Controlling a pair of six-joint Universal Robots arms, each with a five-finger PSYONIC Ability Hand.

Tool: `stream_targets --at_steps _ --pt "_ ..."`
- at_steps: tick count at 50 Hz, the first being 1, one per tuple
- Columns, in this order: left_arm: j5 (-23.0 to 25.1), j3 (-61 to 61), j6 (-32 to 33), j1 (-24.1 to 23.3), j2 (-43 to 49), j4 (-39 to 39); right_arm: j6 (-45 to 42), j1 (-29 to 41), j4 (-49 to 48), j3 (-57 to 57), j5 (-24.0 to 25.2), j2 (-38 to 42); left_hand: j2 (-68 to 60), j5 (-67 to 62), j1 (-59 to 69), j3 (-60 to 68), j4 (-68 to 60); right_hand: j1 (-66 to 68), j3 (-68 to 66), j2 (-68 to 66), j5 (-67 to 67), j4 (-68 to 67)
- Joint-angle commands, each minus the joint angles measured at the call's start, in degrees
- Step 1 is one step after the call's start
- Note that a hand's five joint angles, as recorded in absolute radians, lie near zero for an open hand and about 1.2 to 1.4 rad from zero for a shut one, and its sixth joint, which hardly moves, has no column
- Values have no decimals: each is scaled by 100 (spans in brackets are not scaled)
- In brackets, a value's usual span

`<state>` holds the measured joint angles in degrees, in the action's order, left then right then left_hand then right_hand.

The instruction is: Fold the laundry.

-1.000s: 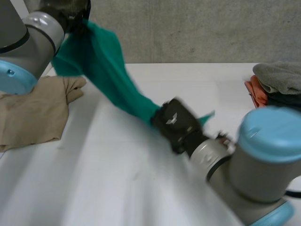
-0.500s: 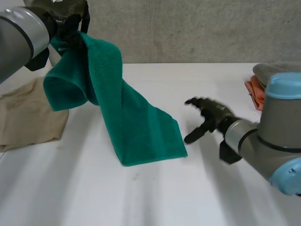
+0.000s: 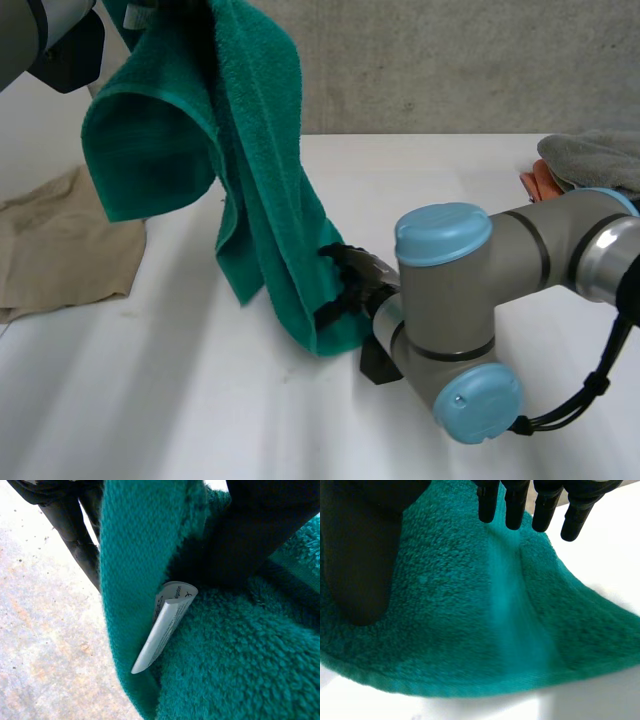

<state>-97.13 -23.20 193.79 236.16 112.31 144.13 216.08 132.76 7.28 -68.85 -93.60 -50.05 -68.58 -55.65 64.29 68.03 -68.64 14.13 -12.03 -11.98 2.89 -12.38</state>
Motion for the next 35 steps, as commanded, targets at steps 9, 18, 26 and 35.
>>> stream_targets --at_steps 9,18,26,35 --pt "63 -421 -613 87 -323 107 496 365 -490 82 43 277 -1142 -1435 1571 1197 -1136 6587 -6797 -6801 6710 -6762" --pt "352 -984 -1150 746 -534 125 -38 -592 -772 -278 122 -381 -1142 -1435 1571 1197 -1136 6587 -6797 -6802 6711 -6762" --pt "845 -2002 -1308 1423 -517 186 -1963 -1744 -966 -393 333 -1867 -1142 -1435 1571 1197 -1136 6587 -6797 -6802 6711 -6762" --pt "1039 -3427 -1229 1591 1 730 -2948 -2377 -26 556 904 -1693 -1142 -1435 1571 1197 -1136 6587 -6797 -6802 6711 -6762"
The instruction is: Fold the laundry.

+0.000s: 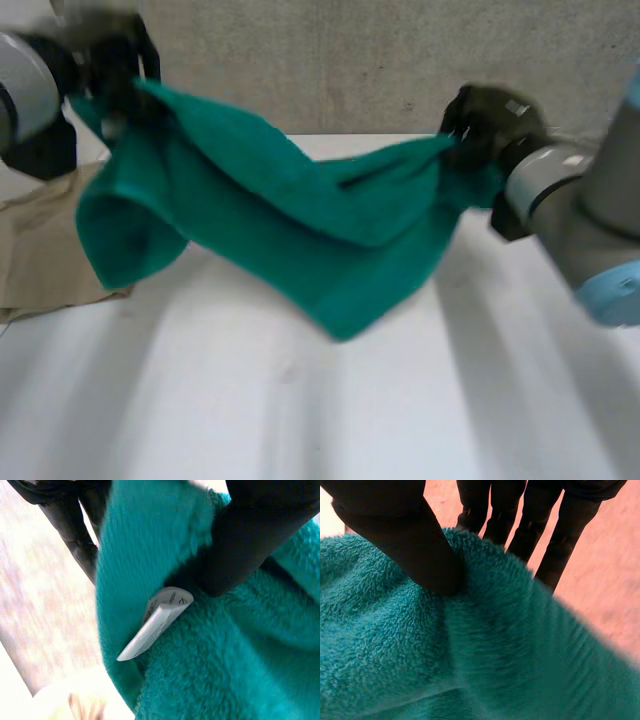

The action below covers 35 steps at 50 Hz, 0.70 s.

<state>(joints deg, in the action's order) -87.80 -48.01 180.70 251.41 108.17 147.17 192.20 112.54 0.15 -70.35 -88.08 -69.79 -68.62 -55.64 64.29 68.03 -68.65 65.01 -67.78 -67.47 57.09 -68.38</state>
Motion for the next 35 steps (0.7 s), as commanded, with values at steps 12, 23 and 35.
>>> stream_targets --at_steps 12,23,35 --pt "-8 -1229 396 -330 1918 454 -2423 -83 1549 1419 353 2399 2446 2148 -2013 -2387 2449 1499 -1222 -1253 1291 -1162" --pt "-246 -1360 554 -137 1401 637 -2539 -179 522 674 99 1700 5235 4938 -4802 -5176 5239 -4539 4816 4785 -4747 4876" --pt "395 -2555 1660 -40 583 1182 -3144 -724 582 -795 107 212 4480 4182 -4047 -4421 4483 -5014 5291 5260 -5222 5351"
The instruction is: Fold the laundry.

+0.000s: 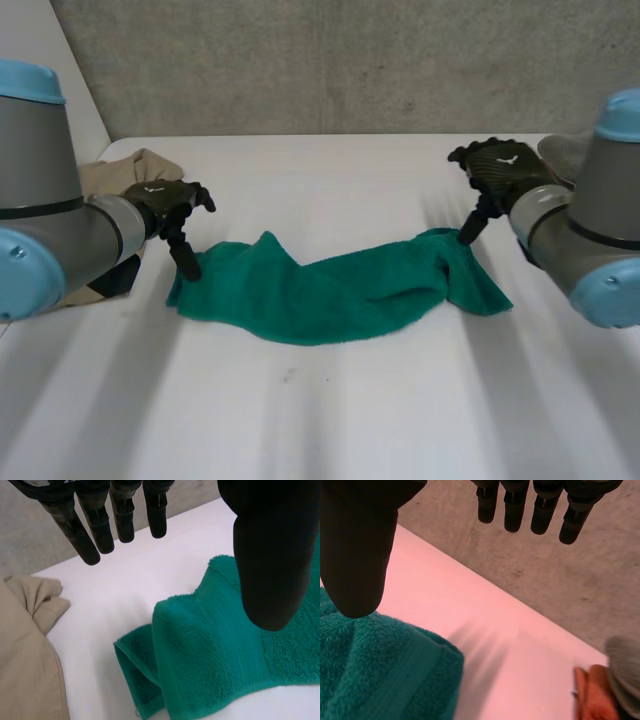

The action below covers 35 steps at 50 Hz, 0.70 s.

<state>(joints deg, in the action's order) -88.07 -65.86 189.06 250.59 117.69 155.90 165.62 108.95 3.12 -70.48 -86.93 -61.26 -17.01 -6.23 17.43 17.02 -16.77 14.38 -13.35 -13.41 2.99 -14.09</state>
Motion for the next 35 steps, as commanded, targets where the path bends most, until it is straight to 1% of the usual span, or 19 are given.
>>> stream_targets --at_steps 1,2,5,6,9,10,11,14,17,21,25,27,29,30,31,33,35 --pt "466 -883 974 60 -396 362 -530 -444 356 -862 9 -685 -749 -828 707 748 -773 166 -269 -264 306 -196" --pt "527 -1076 1280 103 -422 484 -574 -523 417 -949 18 -737 -833 -912 791 832 -857 284 -387 -381 423 -314" --pt "642 -1332 1695 183 -423 652 -619 -761 602 -1222 97 -799 -1270 -1348 1228 1268 -1294 537 -640 -635 677 -567" --pt "720 -1463 1914 200 -396 765 -567 -866 663 -1327 193 -791 -1404 -1483 1363 1403 -1428 571 -674 -668 710 -600" --pt "888 -1649 2205 235 -326 933 -408 -980 690 -1477 395 -747 -1372 -1451 1331 1371 -1396 604 -707 -702 744 -634" --pt "1001 -1701 2345 262 -239 1047 -260 -1024 681 -1530 579 -616 -1372 -1451 1331 1371 -1396 821 -924 -919 961 -851" --pt "1037 -1728 2407 279 -186 1100 -206 -1033 681 -1548 659 -554 -1356 -1434 1314 1354 -1379 923 -1026 -1021 1063 -953" --pt "1134 -1746 2504 306 -2 1276 39 -1025 681 -1565 975 -291 -1071 -1150 1030 1070 -1095 1109 -1212 -1206 1248 -1139" --pt "1108 -1693 2505 297 131 1460 181 -981 638 -1522 1073 -79 -1002 -1081 960 1001 -1026 1109 -1212 -1207 1249 -1139" --pt "1055 -1588 2461 297 298 1759 435 -876 322 -1329 1003 290 -868 -946 826 866 -892 1126 -1229 -1224 1266 -1156" --pt "1090 -1465 2443 280 491 1962 646 -779 -65 -1100 748 641 -851 -929 809 849 -875 1143 -1246 -1240 1282 -1173" --pt "1108 -1395 2487 236 614 2023 734 -717 -215 -951 616 835 -817 -896 775 816 -841 1695 -1798 -1793 1834 -1725" --pt "1099 -1290 2513 201 737 2023 787 -673 -285 -854 572 949 -851 -929 809 849 -874 2885 -2988 -2983 3025 -2915" --pt "1090 -1263 2522 192 772 2023 822 -638 -294 -784 572 1010 -867 -946 826 866 -891 5041 -5144 -5138 5180 -5070" --pt "1082 -1228 2540 183 816 2023 823 -629 -294 -757 581 1037 -884 -963 843 883 -908 6546 -6649 -6644 6686 -6576" --pt "1047 -1149 2583 131 895 2050 840 -603 -277 -739 572 1003 -1018 -1096 976 1016 -1041 6562 -6665 -6659 6701 -6591" --pt "1011 -1087 2575 104 931 2067 858 -603 -285 -827 590 950 -1421 -1499 1379 1419 -1444 6562 -6665 -6659 6701 -6591"
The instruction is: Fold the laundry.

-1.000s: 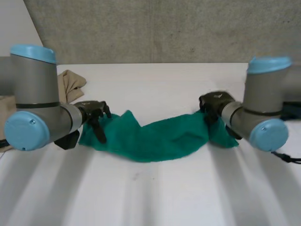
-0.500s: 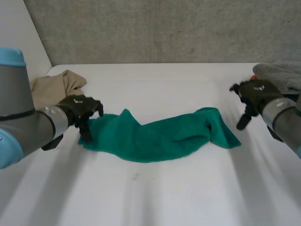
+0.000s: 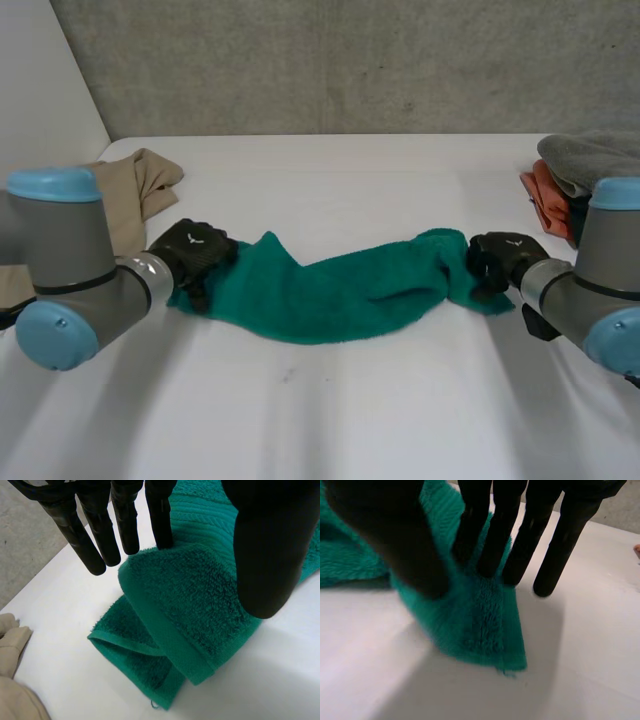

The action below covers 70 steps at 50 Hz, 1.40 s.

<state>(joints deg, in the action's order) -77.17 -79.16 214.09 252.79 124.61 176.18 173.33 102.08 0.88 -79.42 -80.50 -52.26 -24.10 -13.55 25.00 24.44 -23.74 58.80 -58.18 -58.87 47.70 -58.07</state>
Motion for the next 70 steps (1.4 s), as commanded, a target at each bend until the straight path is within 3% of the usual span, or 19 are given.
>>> stream_targets --at_steps 1,4,9,19,27,32,39,47,51,55,60,66,70 --pt "-105 270 63 -133 257 48 87 84 -105 -2 -53 -3 -930 -985 840 896 -966 2120 -2182 -2113 2230 -2193" --pt "-158 375 54 -177 327 127 61 66 -237 -266 -18 -441 -1770 -1825 1680 1736 -1806 2120 -2182 -2113 2230 -2193" --pt "-316 568 63 -212 424 250 -132 -136 -343 -617 17 -1109 -5583 -5638 5492 5549 -5619 2120 -2182 -2113 2230 -2193" --pt "-492 604 -569 -168 -831 -373 -1406 -365 8 -487 -27 -1752 -5590 -5645 5500 5556 -5626 2120 -2182 -2113 2230 -2193" --pt "-379 1174 -1299 306 -2379 -1831 -2391 -514 834 391 -466 -2753 -5590 -5645 5500 5556 -5626 2120 -2182 -2113 2230 -2193" --pt "121 1991 -1414 709 -2933 -3104 -2935 -427 1246 989 -685 -3167 -5590 -5645 5500 5556 -5626 2120 -2182 -2113 2230 -2193" --pt "571 2634 -1370 1053 -2486 -3924 -3542 -75 1617 1385 -1037 -2869 -5590 -5645 5500 5556 -5626 2120 -2182 -2113 2230 -2193" --pt "510 3319 -1203 1045 -1054 -4127 -4123 180 1468 1596 -1556 -1868 -5525 -5580 5435 5491 -5561 2120 -2182 -2113 2230 -2193" --pt "431 4318 -1001 878 16 -4171 -4158 391 1020 2026 -1670 -1077 -5257 -5312 5166 5223 -5293 2120 -2182 -2113 2230 -2193" --pt "369 5672 -895 781 713 -4145 -4071 558 46 3063 -1898 -320 -4853 -4908 4763 4819 -4889 2120 -2182 -2113 2230 -2193" --pt "325 7300 -1316 816 688 -3039 -3614 453 -1694 4118 -2268 -170 -5054 -5109 4963 5020 -5090 2120 -2182 -2113 2230 -2193" --pt "-52 6514 -3019 878 -58 -1125 -3034 514 -2734 3866 -2111 -617 -5322 -5377 5232 5288 -5358 2120 -2182 -2113 2230 -2193" --pt "139 5355 -3400 904 -445 -455 -3016 654 -2550 3374 -1899 -767 -5290 -5344 5199 5255 -5325 2120 -2182 -2113 2230 -2193"
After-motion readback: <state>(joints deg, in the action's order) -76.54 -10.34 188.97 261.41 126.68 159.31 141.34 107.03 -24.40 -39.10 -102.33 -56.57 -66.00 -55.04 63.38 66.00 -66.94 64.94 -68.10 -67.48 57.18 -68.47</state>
